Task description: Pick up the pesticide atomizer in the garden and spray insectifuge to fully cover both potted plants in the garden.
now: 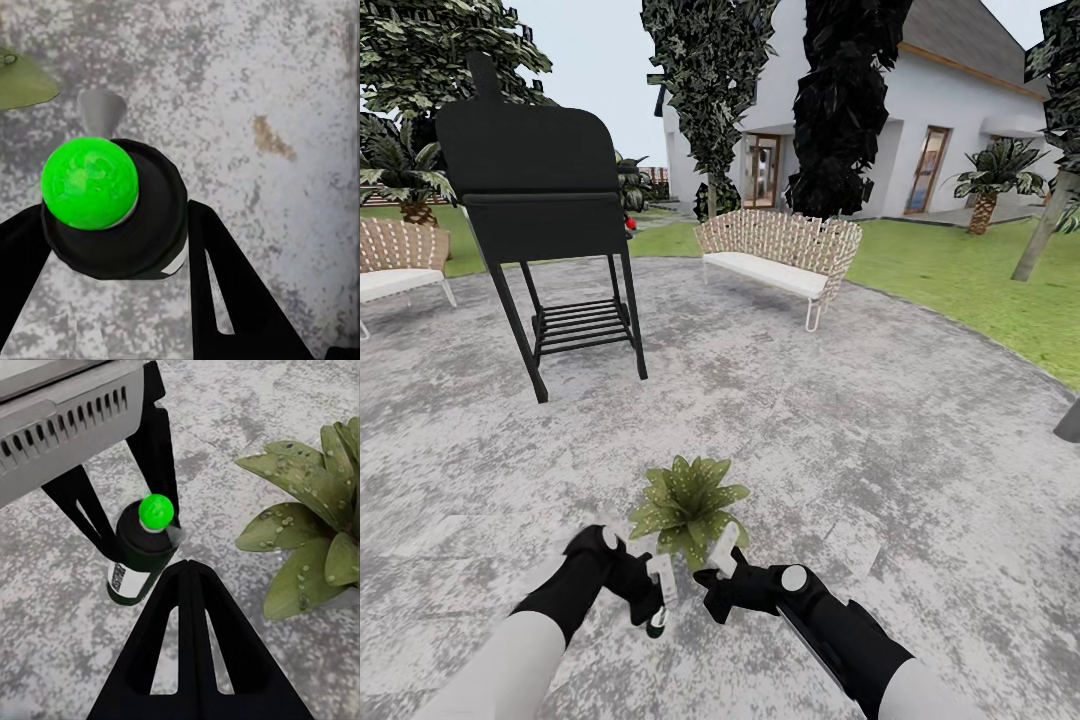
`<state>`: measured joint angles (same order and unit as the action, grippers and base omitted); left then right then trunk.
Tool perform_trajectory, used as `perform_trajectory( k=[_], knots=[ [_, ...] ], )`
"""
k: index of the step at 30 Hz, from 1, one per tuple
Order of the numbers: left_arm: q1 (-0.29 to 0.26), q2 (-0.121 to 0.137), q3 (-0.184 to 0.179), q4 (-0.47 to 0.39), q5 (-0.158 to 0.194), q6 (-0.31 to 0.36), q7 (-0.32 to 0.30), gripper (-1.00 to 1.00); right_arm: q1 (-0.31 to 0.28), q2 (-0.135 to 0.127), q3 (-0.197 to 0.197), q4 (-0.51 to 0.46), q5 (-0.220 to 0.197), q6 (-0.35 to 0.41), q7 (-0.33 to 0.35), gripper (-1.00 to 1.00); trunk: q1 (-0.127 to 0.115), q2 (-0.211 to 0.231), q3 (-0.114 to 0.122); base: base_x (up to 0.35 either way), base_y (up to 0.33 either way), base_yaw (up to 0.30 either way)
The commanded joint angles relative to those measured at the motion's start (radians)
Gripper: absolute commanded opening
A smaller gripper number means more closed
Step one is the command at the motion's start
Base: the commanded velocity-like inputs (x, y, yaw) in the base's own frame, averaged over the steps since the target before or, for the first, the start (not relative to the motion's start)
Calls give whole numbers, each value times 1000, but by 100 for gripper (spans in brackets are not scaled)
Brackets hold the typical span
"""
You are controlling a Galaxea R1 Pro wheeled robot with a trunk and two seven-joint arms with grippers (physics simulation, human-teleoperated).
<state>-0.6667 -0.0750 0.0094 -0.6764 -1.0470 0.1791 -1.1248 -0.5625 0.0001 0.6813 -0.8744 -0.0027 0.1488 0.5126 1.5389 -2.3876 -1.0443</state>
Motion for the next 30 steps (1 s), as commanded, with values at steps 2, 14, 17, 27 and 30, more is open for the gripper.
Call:
perform_trajectory(
  k=[2,14,17,27,30],
  knots=[
    [0,-8,1,-2,-2,10,-6,-100,0,0,0,-1,0,6,3,-100,0,0,-1,0,0,0],
    [1,-14,6,4,24,-1,-9,-100,0,0,0,-1,0,6,3,-100,0,0,-1,0,0,0],
    [1,-12,8,5,29,-4,-19,-100,0,0,0,-1,0,6,3,-100,0,0,-1,0,0,0],
    [1,-10,10,5,30,-6,-47,-100,0,0,0,0,0,6,3,-100,0,0,-1,0,0,0],
    [1,-12,11,5,29,-6,-48,-100,0,0,0,0,0,6,3,-100,0,0,-1,0,0,0]
  ],
)
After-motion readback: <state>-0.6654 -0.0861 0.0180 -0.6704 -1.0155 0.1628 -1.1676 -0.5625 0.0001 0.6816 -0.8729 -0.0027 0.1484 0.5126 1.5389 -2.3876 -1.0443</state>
